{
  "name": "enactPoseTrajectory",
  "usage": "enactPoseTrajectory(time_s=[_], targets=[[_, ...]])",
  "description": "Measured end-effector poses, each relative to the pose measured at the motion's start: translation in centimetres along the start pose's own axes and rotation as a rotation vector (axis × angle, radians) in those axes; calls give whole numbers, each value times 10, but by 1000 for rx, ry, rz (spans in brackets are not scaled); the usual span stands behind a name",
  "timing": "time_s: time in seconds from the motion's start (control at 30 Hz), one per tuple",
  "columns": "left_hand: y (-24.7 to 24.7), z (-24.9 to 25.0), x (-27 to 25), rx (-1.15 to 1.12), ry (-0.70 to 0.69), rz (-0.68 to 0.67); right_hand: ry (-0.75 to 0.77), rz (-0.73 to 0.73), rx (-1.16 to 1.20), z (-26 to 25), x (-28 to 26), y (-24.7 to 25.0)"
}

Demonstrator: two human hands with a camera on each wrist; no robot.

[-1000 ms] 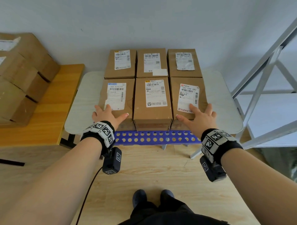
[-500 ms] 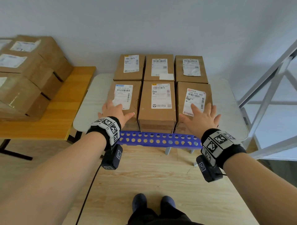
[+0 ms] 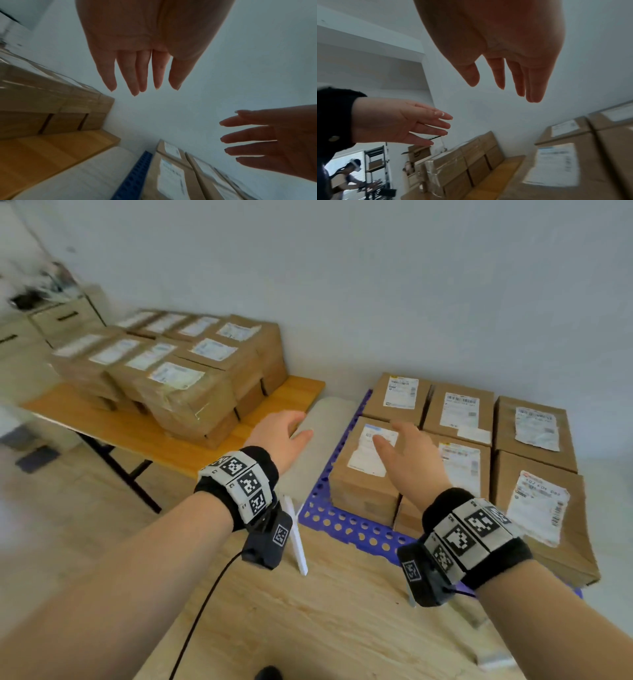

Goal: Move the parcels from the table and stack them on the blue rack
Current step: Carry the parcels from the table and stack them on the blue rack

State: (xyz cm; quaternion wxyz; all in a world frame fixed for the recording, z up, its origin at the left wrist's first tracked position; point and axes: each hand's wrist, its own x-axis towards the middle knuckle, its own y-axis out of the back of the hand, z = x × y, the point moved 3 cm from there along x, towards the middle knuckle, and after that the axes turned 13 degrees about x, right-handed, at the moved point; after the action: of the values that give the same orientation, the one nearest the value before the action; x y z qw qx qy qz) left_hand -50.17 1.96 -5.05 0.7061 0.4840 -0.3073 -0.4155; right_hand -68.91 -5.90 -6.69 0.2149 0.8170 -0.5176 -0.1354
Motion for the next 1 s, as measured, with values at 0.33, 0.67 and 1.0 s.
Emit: enactPoseTrajectory(time_s=[0.33, 0.67, 1.0], targets=[[104, -169, 9, -137, 82, 153, 193, -58, 88, -152, 30, -155], [151, -298, 35, -138, 133, 154, 122, -136, 92, -213, 63, -280], [126, -361, 130, -105, 236, 18, -127, -85, 237, -183, 164, -339]])
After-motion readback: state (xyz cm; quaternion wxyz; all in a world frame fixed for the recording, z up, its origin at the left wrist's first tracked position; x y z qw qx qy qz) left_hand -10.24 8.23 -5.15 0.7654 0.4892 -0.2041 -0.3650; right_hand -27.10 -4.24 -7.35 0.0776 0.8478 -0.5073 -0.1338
